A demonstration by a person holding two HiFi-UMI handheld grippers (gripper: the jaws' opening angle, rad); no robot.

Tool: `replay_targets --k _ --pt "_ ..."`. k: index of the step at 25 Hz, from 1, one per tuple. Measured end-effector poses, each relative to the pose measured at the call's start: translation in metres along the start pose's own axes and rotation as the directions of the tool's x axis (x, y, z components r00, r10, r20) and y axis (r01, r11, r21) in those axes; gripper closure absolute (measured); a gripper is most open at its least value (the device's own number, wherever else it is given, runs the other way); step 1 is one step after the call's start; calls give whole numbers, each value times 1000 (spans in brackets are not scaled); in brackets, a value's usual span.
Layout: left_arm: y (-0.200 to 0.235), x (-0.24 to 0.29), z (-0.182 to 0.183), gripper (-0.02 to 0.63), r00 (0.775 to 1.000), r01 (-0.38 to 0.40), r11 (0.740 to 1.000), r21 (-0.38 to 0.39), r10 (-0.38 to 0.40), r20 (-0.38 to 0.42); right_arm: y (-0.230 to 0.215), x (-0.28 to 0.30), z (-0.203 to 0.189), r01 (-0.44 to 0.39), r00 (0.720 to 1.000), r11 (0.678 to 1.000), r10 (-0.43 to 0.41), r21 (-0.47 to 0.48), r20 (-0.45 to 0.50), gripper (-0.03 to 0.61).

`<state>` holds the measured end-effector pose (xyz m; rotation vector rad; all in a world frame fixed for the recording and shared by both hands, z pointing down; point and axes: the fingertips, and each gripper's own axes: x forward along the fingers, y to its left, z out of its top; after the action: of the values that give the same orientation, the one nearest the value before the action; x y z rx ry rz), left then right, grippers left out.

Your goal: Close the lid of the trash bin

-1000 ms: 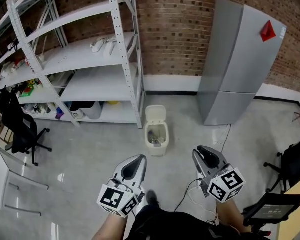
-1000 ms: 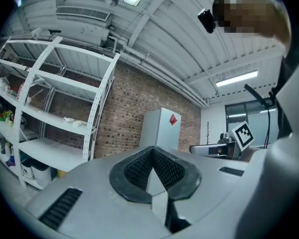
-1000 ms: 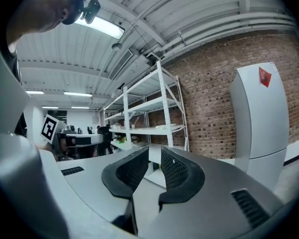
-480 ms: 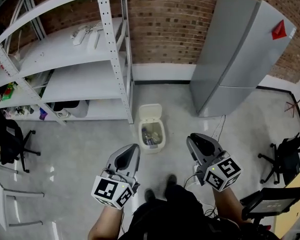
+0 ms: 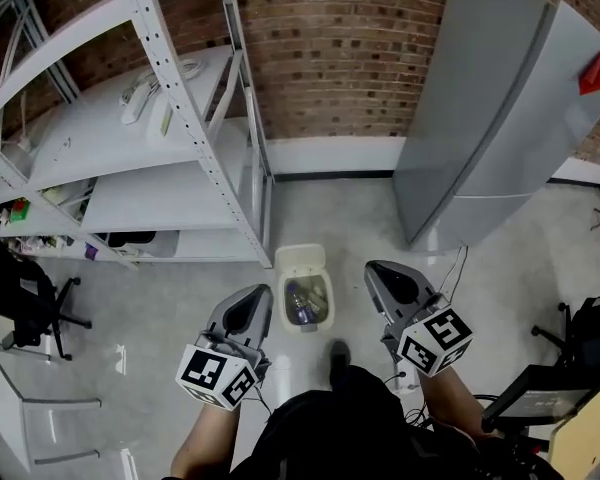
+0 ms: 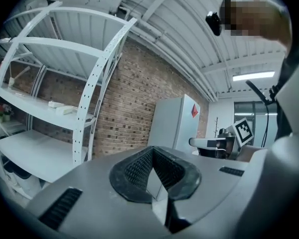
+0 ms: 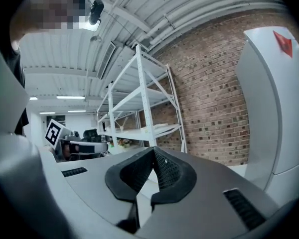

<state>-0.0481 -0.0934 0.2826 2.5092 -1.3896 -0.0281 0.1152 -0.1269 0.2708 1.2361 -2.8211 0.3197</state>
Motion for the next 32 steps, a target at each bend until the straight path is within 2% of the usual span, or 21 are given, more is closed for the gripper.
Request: replay_targets --k 6,11,14,19,23,27,32 --pt "50 77 -19 615 994 -82 996 -16 81 -75 -69 58 -17 -49 996 998 52 35 -73 569" --pt "105 119 -55 615 980 -110 992 -60 98 -174 -104 114 -55 -35 984 997 46 66 -170 569" --pt "139 142 -91 615 964 -124 987 -103 95 -250 -122 149 -92 -9 972 996 29 86 -232 569" --pt "193 181 -159 615 923 -133 986 -99 87 -375 -142 202 -162 13 945 993 28 120 -327 569" --pt "214 199 -208 615 894 -127 983 -132 56 -445 -151 228 -222 36 913 988 30 153 -408 569" --pt "224 219 -258 615 853 -103 983 -150 9 -522 -164 248 -280 71 875 983 20 171 -483 569" --pt "235 236 -318 615 792 -46 992 -120 -37 -609 -177 257 -340 133 839 971 -4 198 -544 568"
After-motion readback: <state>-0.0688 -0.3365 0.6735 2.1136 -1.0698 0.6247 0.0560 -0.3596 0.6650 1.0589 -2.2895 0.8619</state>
